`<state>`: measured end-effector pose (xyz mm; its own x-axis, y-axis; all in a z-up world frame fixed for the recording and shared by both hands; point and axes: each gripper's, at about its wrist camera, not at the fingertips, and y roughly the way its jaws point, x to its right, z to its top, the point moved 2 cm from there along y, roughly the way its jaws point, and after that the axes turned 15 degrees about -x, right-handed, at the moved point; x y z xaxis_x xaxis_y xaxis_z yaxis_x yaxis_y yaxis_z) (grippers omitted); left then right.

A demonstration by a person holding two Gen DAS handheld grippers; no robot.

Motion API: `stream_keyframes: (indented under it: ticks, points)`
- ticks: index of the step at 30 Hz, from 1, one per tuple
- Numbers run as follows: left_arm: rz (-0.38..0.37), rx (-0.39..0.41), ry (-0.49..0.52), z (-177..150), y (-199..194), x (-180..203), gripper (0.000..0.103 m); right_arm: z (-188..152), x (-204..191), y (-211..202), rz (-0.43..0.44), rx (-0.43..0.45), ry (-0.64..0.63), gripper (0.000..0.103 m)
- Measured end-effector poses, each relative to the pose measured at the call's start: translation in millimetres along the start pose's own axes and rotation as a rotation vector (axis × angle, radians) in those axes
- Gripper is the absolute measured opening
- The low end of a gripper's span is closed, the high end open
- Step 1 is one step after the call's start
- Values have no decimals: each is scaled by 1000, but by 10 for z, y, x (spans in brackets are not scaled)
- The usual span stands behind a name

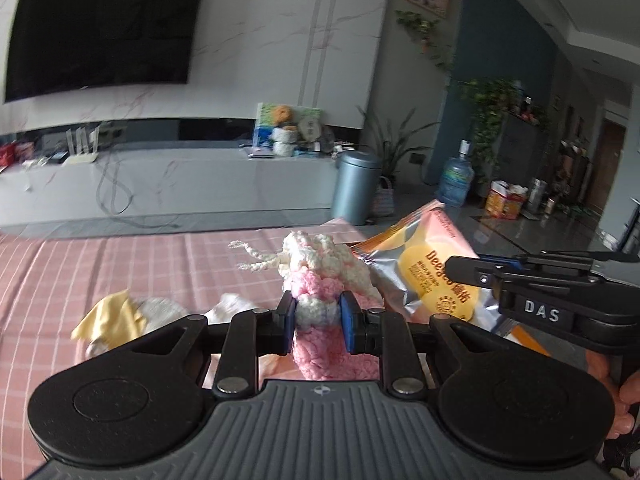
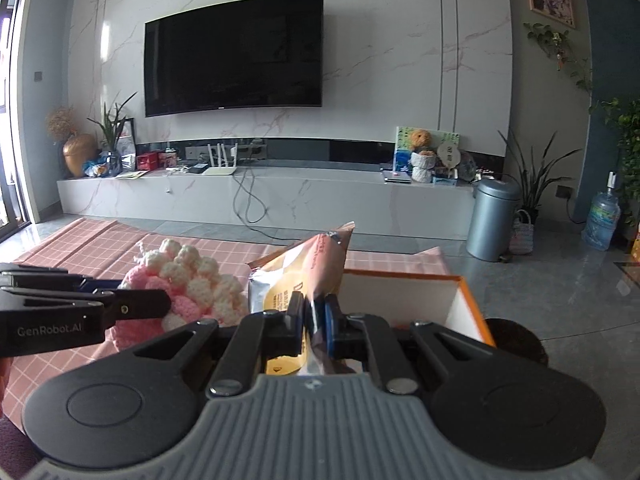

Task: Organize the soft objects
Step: 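Carry the pouch and snack bag with both tools over the orange box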

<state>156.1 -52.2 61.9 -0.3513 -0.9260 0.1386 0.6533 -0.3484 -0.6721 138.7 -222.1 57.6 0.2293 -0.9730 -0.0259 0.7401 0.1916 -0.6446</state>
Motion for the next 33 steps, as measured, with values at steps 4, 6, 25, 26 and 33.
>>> stream_keyframes:
  ticks: [4, 6, 25, 26, 33]
  points:
    - [-45, -26, 47, 155, 224, 163, 25, 83, 251, 18, -38, -10, 7, 8]
    - [-55, -49, 74, 206, 359, 222, 25, 117, 404, 75, -53, -22, 22, 8]
    - [115, -315, 447, 242, 1401, 621, 25, 183, 885, 1259, 40, -302, 150, 8]
    - [118, -325, 448, 244, 1435, 620, 25, 201, 869, 1322, 47, -314, 145, 8]
    - [115, -401, 439, 222, 1675, 529, 25, 246, 828, 1709, 43, -402, 89, 8]
